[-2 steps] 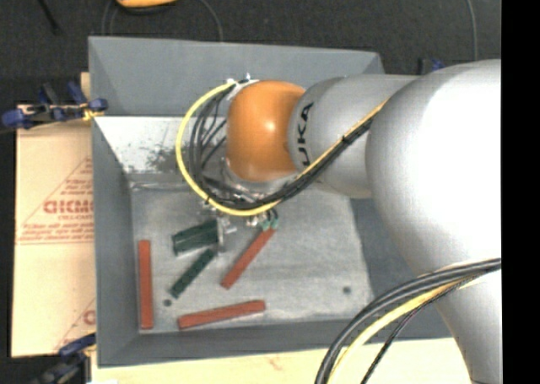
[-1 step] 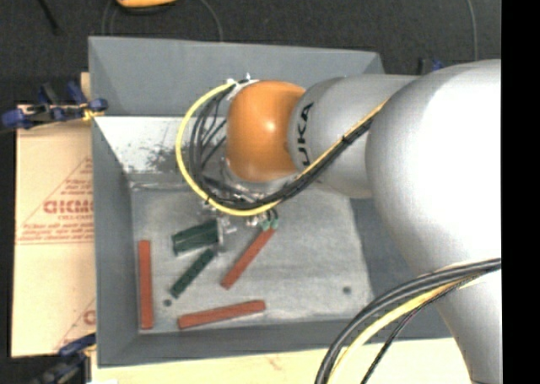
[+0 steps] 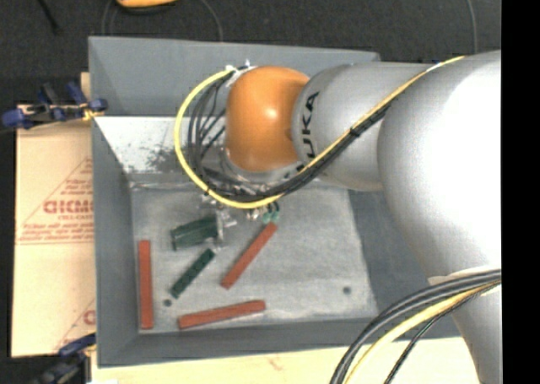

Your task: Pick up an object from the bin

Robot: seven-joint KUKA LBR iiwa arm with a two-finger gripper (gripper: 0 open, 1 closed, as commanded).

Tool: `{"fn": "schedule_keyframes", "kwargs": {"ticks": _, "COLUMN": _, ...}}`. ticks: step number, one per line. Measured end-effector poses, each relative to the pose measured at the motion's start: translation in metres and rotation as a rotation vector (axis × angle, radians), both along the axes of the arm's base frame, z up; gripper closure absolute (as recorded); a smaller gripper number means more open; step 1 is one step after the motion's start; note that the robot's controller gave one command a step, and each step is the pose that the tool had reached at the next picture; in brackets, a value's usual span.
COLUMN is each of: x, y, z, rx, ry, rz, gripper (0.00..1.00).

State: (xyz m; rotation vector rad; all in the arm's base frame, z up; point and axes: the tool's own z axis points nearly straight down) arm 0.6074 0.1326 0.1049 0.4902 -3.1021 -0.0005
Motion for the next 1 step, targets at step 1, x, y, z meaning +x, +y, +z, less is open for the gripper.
{"fn": "schedule_keyframes", "kwargs": {"ticks": 1, "x": 0.0024, "y": -0.0230, "z": 0.0968, "rx": -0.001, "ry": -0.005, "rz": -0.009, "gripper": 1.00}}
